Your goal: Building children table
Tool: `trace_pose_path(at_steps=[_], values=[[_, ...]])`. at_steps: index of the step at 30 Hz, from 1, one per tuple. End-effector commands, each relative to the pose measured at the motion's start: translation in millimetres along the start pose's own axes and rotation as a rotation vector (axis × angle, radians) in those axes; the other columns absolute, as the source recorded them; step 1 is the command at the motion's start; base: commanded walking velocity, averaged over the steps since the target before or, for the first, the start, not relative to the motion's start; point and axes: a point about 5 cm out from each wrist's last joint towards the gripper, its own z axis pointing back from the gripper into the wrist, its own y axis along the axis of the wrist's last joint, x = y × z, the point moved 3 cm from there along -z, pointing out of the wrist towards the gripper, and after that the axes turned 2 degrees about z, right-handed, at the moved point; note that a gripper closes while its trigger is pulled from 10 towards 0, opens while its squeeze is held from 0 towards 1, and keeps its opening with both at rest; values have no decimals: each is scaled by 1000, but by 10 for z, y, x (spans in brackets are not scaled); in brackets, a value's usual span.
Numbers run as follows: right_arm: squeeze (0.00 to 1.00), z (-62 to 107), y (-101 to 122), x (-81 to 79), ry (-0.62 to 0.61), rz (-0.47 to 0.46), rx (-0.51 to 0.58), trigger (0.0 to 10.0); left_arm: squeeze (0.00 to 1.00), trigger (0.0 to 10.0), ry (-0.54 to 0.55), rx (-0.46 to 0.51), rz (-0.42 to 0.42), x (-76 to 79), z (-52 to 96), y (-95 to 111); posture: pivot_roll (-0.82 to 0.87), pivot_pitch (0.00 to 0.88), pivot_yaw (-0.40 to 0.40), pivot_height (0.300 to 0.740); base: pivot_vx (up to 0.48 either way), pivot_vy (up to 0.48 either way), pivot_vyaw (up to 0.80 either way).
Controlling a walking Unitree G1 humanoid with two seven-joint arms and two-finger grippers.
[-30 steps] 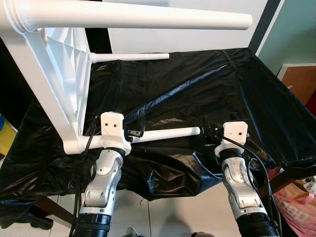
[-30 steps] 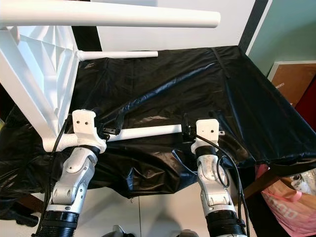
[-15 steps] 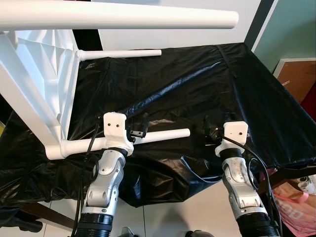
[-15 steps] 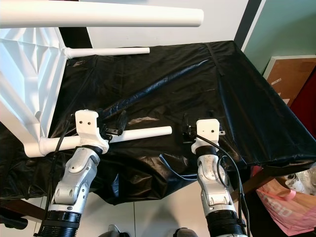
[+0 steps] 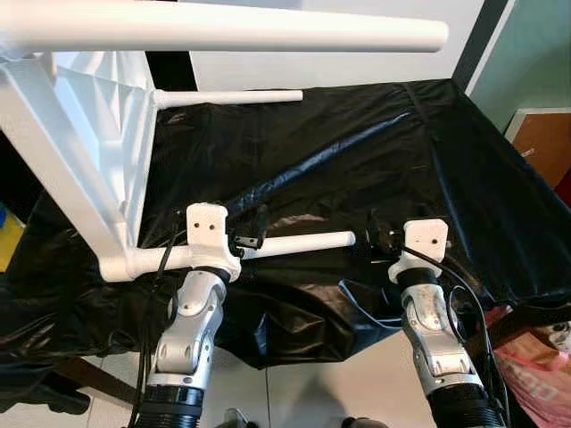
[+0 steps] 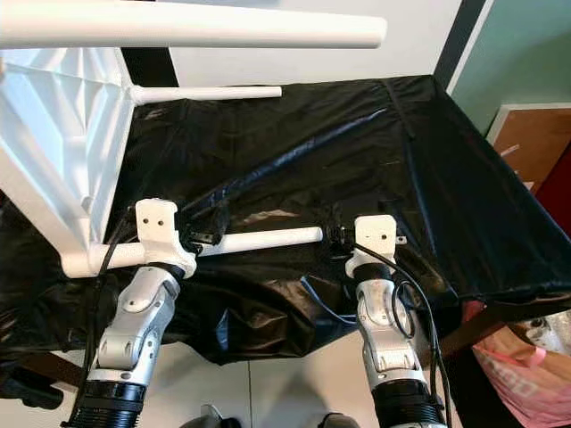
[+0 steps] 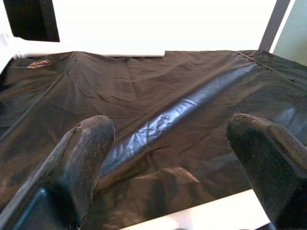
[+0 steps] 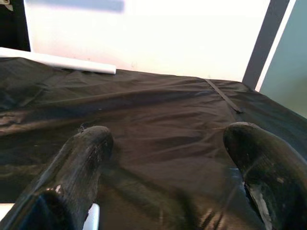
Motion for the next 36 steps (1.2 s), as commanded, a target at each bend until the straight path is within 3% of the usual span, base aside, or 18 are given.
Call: trace_pose_path(at_steps=[1, 22, 36], values=[[0, 19, -24, 13, -10, -2, -12, 10000, 0, 10000, -5, -14, 14, 20, 8, -27, -64, 55, 5, 740, 0, 289, 0], [0, 10, -31, 10, -9, -2, -16, 10000, 0, 10000, -6, -16, 15, 27, 0, -27, -64, 53, 3, 740, 0, 291, 0], [0, 3, -29, 10, -16, 2, -14, 10000, 0, 10000, -38, -8, -21, 77, -7, -16, -66, 48, 8, 740, 0, 0, 0]])
